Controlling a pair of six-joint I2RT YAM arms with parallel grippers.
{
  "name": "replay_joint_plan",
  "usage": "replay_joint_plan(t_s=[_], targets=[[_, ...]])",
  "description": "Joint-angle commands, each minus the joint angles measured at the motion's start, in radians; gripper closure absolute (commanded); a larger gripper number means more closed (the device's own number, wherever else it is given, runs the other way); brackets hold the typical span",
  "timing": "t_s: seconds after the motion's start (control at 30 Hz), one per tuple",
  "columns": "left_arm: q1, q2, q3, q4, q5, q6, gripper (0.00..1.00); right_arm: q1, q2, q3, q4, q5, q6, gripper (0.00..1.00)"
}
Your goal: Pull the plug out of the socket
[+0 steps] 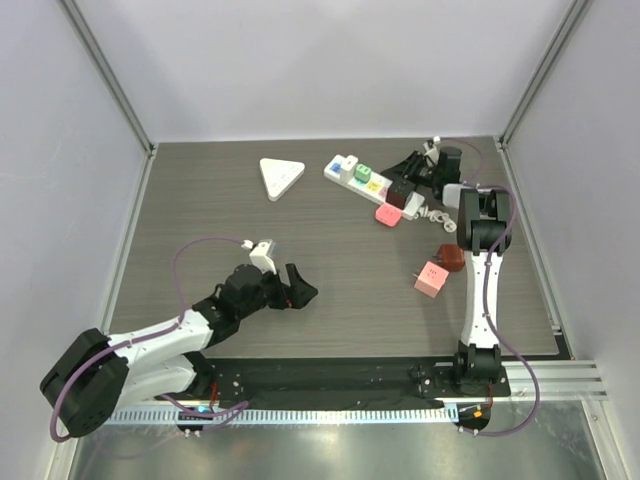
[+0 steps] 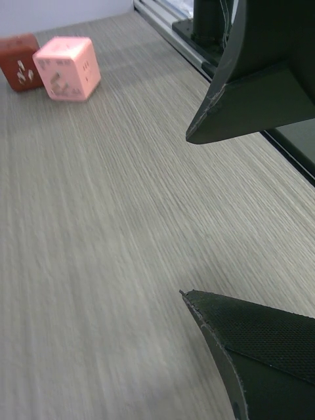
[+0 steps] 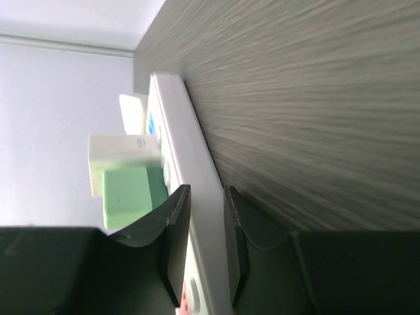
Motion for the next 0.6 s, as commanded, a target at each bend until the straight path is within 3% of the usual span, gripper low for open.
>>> replay_joint_plan(t_s=[0.0, 0.1, 0.27, 0.33, 0.43, 0.57], targets=[[-0.005, 0.016, 0.097, 0.039, 0.025, 0.064, 0.07, 0.048, -0.050, -0.090, 0.223, -0.064, 0.172, 0.67], [-0.003, 0.099, 0.189, 0.070, 0.010, 0.079, 0.04, 0.099, -0.046, -0.176, 0.438, -0.075, 0.272, 0.67], [0.029, 0.313, 0.353, 0.169, 0.061, 0.078, 0.04, 0.114, -0.003, -0.225, 0.858, -0.088, 0.597, 0.67], [0.078, 0.370, 0.414, 0.189, 0.076, 0.052, 0.04, 0.116, -0.003, -0.234, 0.925, -0.098, 0.650, 0.67], [0.178, 0.396, 0.469, 0.261, 0.111, 0.004, 0.04, 0.128, -0.027, -0.245, 0.833, -0.110, 0.573, 0.67], [0.274, 0.426, 0.577, 0.235, 0.094, -0.010, 0.05, 0.137, -0.091, -0.225, 0.397, -0.063, 0.299, 0.67]])
